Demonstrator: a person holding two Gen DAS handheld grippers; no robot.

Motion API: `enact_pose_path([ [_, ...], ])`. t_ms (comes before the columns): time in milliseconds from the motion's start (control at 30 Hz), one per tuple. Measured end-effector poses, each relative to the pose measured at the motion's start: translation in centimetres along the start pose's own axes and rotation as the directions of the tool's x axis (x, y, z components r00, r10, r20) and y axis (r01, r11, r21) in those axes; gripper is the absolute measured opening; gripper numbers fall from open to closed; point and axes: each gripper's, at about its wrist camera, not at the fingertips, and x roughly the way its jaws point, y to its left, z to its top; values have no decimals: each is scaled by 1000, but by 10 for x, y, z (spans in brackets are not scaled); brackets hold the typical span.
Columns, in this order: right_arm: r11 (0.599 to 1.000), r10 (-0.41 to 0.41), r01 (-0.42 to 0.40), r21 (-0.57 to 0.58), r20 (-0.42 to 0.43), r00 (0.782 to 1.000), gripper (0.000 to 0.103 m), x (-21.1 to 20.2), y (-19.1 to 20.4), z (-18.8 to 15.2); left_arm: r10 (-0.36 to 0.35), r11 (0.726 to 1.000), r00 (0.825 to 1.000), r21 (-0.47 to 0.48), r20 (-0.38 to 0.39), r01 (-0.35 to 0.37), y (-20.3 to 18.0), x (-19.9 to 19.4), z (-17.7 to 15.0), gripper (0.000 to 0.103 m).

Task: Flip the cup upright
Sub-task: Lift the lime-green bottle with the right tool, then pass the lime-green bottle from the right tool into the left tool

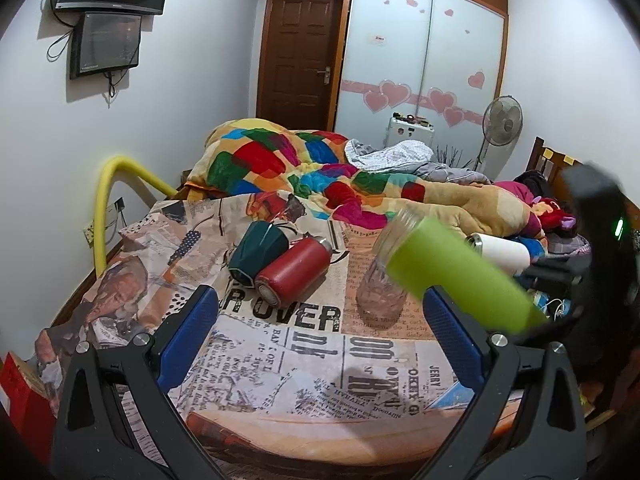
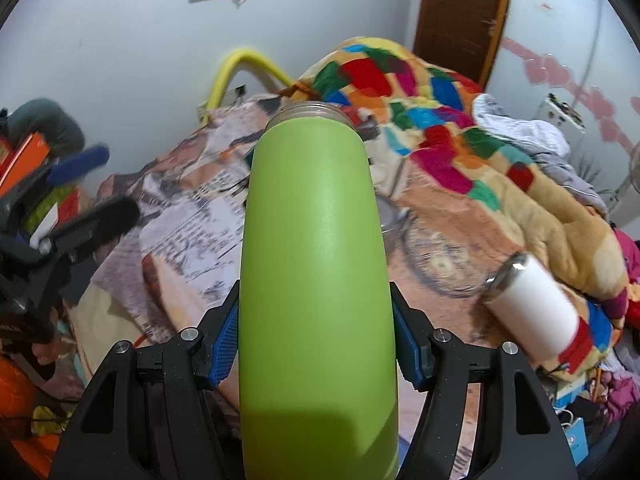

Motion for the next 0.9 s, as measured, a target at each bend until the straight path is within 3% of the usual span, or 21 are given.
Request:
enact_pose_path([
  [167, 999, 40, -40, 0, -70, 997, 62, 41, 7, -14, 15, 1000, 999, -10, -33, -15, 7, 11, -8, 103],
  [400, 1000, 27, -27, 4, -159, 987, 62, 95, 9, -27, 28, 999, 994, -20, -104, -31, 15, 34, -26, 103],
  [900, 998, -31, 22, -55, -186, 982, 62, 105, 18, -34, 33, 998, 977, -43, -212, -43, 21, 64, -51, 103],
])
